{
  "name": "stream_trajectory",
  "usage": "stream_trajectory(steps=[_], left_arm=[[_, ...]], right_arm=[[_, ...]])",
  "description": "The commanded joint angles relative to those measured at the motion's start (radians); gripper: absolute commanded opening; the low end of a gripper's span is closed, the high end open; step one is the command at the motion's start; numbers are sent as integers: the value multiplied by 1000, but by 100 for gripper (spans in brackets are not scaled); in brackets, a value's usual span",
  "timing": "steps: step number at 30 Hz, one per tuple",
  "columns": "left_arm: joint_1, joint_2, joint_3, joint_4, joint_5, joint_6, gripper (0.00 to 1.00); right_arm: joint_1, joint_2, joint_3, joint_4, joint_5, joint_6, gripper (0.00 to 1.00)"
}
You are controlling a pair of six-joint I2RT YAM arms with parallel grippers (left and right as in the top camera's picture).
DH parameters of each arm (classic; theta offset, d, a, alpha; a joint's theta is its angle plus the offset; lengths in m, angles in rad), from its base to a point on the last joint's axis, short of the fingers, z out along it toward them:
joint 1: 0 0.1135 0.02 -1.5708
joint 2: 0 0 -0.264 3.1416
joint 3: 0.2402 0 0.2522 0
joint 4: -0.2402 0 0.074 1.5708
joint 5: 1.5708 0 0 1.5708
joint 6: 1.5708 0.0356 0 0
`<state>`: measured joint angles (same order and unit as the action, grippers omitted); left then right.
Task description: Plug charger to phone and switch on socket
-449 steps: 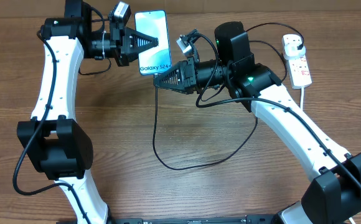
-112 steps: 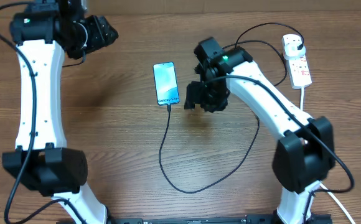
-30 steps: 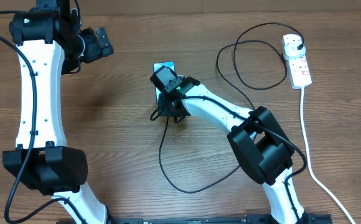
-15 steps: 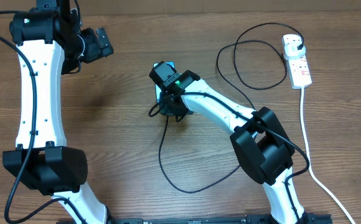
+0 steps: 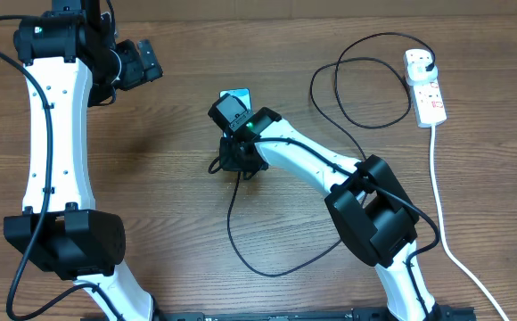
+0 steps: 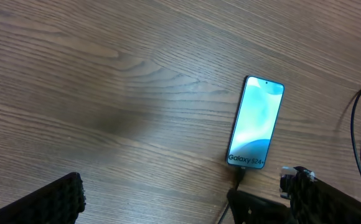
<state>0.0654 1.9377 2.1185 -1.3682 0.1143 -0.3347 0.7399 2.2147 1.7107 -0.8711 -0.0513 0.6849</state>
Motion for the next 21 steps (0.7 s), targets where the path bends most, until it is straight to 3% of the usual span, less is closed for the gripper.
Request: stream_trajectory(steps=[1, 4, 8, 15, 21], left_arm=[[-7, 11, -2, 0, -17, -5, 100], [-7, 11, -2, 0, -18, -5, 100], [-7, 11, -2, 0, -18, -5, 100], [-7, 11, -2, 0, -17, -5, 100], [-7, 11, -2, 0, -18, -5, 100]], right_arm=[[0, 20, -8, 1, 58, 26, 20], [0, 20, -8, 0, 59, 24, 34], [0, 20, -8, -2, 62, 22, 36], [0, 21, -10, 2, 123, 22, 15], [0, 21, -10, 6, 129, 22, 15]])
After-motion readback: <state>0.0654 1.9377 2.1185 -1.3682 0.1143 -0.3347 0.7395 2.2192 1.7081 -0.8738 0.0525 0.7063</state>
